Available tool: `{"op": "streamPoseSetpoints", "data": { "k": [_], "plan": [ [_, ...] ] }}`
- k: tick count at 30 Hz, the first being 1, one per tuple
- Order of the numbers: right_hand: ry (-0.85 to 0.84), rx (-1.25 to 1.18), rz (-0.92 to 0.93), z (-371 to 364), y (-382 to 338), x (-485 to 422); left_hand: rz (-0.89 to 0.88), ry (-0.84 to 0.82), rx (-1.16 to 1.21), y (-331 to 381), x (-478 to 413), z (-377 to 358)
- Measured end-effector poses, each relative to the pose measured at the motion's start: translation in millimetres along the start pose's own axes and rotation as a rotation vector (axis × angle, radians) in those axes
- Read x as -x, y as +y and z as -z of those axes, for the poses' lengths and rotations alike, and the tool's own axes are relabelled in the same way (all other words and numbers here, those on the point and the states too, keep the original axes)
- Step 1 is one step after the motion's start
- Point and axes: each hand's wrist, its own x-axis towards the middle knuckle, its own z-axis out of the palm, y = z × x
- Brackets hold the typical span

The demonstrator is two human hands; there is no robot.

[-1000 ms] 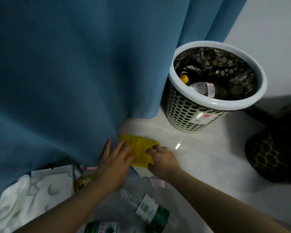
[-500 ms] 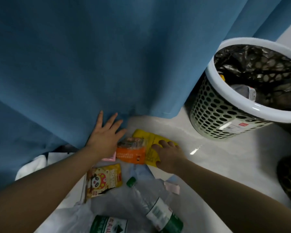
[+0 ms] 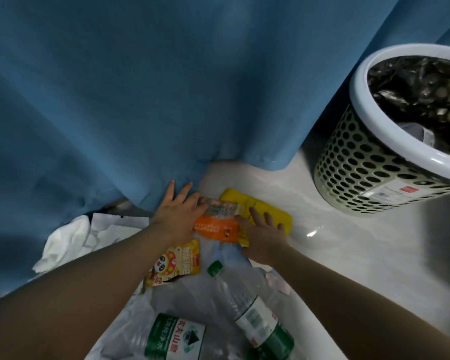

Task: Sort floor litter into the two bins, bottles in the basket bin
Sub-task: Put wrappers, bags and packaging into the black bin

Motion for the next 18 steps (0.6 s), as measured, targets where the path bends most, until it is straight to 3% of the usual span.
{"op": "streamPoseSetpoints", "data": {
  "k": [7,13,18],
  "plan": [
    [0.037,0.071,-0.005,-13,-4,-8,0.007,0.008,0.057,5,-4,-7],
    [-0.100,0.128,0.007,-20,-10,-26,0.020,-0.107,0.078,3,0,-28],
    [-0.059,0.080,-0.050,-30,12,-19,0.032,-0.186,0.208,6,-6,-41]
  ]
}}
